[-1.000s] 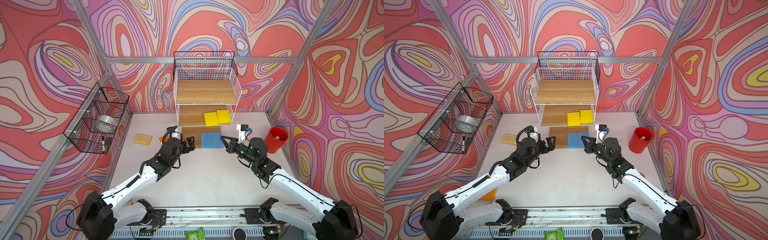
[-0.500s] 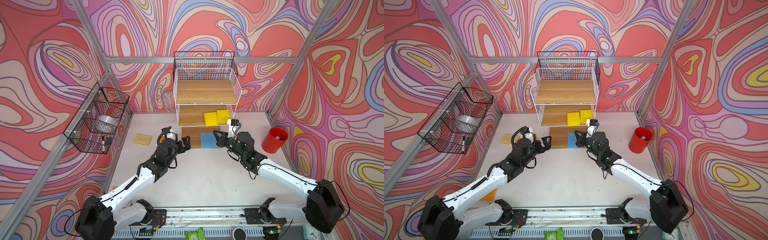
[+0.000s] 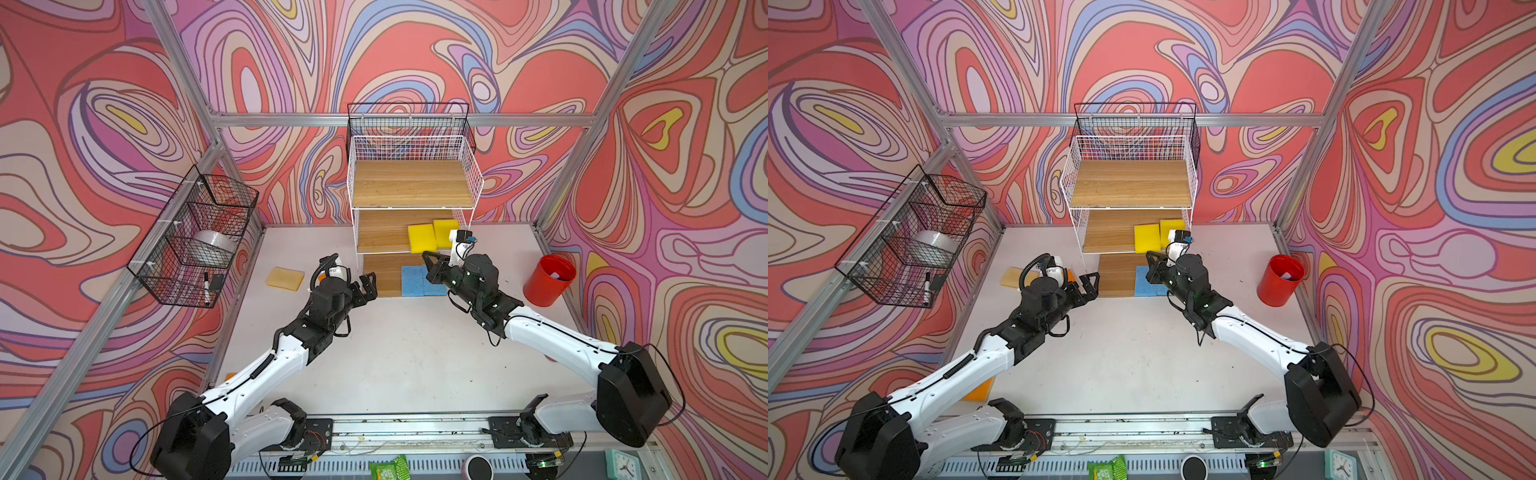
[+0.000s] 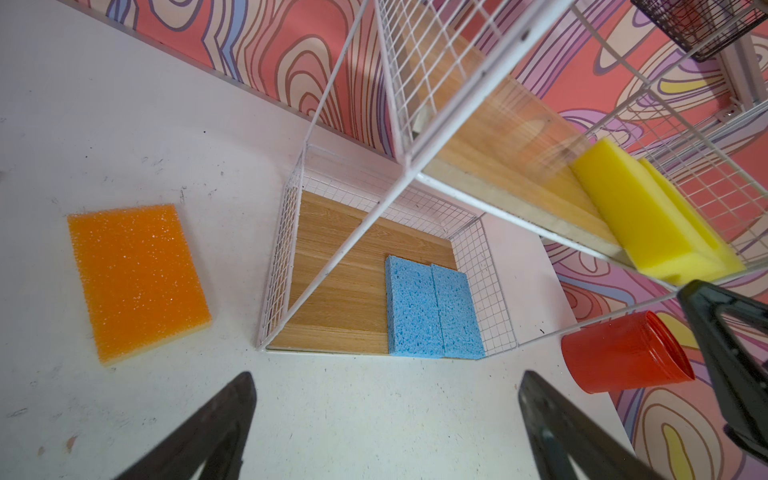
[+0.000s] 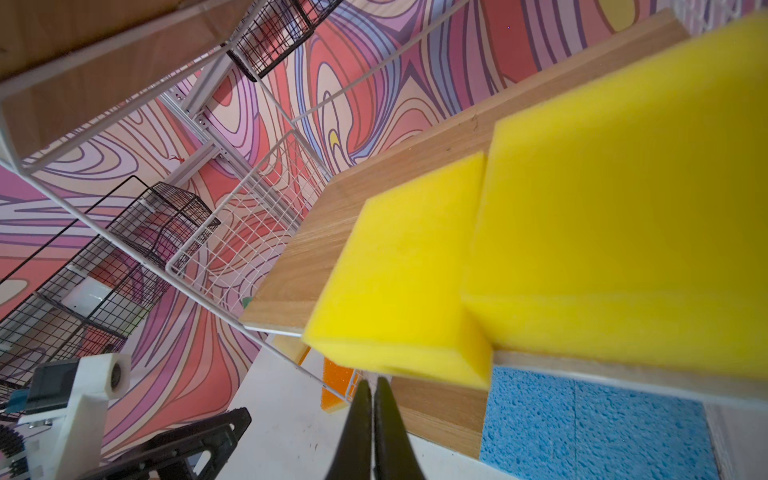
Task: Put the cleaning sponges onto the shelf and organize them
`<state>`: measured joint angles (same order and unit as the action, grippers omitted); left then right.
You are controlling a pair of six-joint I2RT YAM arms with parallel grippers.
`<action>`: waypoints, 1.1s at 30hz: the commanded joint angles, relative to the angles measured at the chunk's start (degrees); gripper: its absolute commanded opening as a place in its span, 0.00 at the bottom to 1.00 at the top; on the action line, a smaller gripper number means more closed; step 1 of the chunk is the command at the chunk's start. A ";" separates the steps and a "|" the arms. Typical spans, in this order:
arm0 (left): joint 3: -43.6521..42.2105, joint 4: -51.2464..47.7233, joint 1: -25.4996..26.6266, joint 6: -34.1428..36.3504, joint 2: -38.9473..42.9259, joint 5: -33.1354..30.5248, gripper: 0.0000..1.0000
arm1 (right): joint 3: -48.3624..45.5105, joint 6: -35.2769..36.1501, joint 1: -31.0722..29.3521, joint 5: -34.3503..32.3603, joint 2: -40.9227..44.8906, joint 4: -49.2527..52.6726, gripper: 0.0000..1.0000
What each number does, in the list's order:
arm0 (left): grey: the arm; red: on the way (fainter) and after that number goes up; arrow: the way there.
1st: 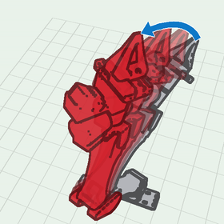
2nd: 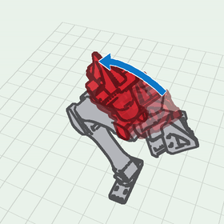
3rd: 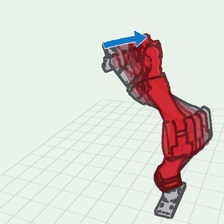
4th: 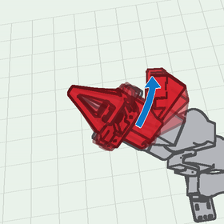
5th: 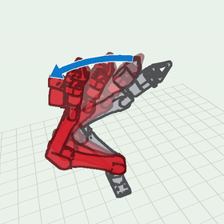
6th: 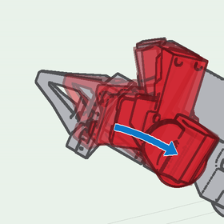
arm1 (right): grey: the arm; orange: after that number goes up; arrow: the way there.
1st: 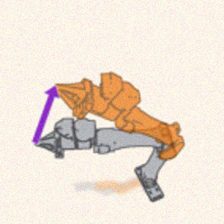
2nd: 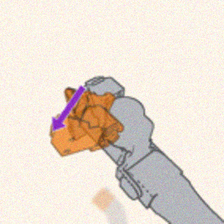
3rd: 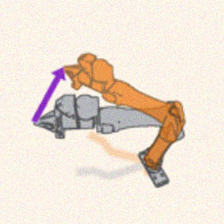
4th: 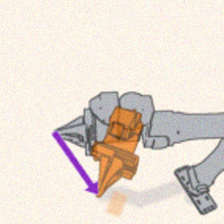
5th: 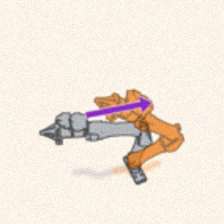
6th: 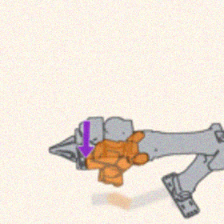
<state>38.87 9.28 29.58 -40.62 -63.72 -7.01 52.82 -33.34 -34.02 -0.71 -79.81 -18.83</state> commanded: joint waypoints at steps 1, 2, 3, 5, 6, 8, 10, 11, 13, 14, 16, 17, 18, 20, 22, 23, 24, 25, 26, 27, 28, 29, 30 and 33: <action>-0.75 1.36 -0.75 -0.51 1.32 0.85 1.00 | 2.11 0.74 -0.31 -0.89 -1.27 -0.41 0.04; -0.84 1.36 -0.92 -0.47 1.38 0.94 1.00 | 2.36 0.67 -0.32 -0.79 -1.66 -0.41 0.04; -0.88 1.36 -1.04 -0.43 1.42 1.03 1.00 | 2.69 0.61 -0.31 -0.84 -2.04 -0.40 0.04; -0.96 1.36 -1.23 -0.42 1.50 1.22 1.00 | 3.15 0.49 -0.26 -0.87 -2.76 -0.42 0.05; -1.04 1.36 -1.43 -0.43 1.52 1.37 1.00 | 3.26 0.47 -0.28 -0.93 -3.06 -0.47 0.05; -0.99 1.36 -1.61 -0.34 1.50 1.47 1.00 | 3.58 0.55 -0.33 -1.04 -3.55 -0.66 0.05; -0.99 1.27 -1.78 -0.35 1.61 1.54 1.00 | 3.95 0.69 -0.27 -1.12 -3.94 -0.68 0.05; -0.94 1.28 -1.74 -0.34 1.66 1.66 1.00 | 4.17 0.74 -0.30 -1.32 -4.01 -0.59 0.05; -0.99 1.33 -1.90 -0.34 1.59 1.72 1.00 | 4.40 0.91 -0.26 -1.55 -4.12 -0.51 0.06; -0.96 1.36 -2.01 -0.40 1.59 1.74 1.00 | 4.56 1.06 -0.30 -1.71 -4.27 -0.41 0.06; -0.97 1.36 -2.15 -0.42 1.51 1.78 1.00 | 4.75 1.10 -0.26 -1.75 -4.40 -0.32 0.06; -0.99 1.44 -2.12 -0.45 1.42 1.90 1.00 | 4.83 1.10 -0.34 -1.71 -4.55 -0.33 0.06; -1.06 1.49 -2.23 -0.51 1.32 1.91 1.00 | 4.88 1.14 -0.34 -1.66 -4.61 -0.32 0.07; -1.08 1.53 -2.23 -0.51 1.24 2.00 1.00 | 4.93 1.18 -0.26 -1.49 -4.73 -0.41 0.07; -1.13 1.44 -2.31 -0.51 1.43 1.99 1.00 | 4.93 1.33 -0.26 -1.15 -4.73 -0.43 0.08; -1.16 1.40 -2.30 -0.56 1.49 2.00 1.00 | 4.86 1.51 -0.26 -0.84 -4.62 -0.55 0.09; -1.14 1.28 -2.35 -0.51 1.67 1.94 1.00 | 4.80 1.74 -0.28 -0.26 -4.38 -0.65 0.11; -1.09 1.04 -2.34 -0.51 1.76 1.99 1.00 | 4.69 1.84 -0.27 0.25 -4.15 -0.68 0.12; -1.17 0.79 -2.34 -0.46 2.00 2.02 1.00 | 4.48 2.00 -0.26 0.79 -3.80 -0.76 0.13; -1.15 0.45 -2.39 -0.51 2.24 2.00 1.00 | 4.17 2.07 -0.27 1.26 -3.47 -0.86 0.15; -1.13 0.10 -2.40 -0.51 2.49 2.00 1.00 | 3.85 2.14 -0.27 1.64 -3.14 -1.02 0.16; -1.14 -0.40 -2.47 -0.52 2.87 2.00 1.00 | 3.47 2.14 -0.26 2.07 -2.78 -1.03 0.18; -1.17 -1.09 -2.47 -0.64 3.35 1.92 1.00 | 2.99 2.18 -0.26 2.41 -2.27 -0.94 0.20; -1.66 -2.90 -2.69 -1.88 5.07 1.57 1.00 | 1.12 1.64 -0.43 3.38 -0.15 -1.13 0.29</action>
<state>38.00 8.49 27.44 -40.86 -60.75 -5.37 55.79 -31.90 -34.06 1.04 -82.72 -18.92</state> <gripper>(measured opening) 0.998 0.274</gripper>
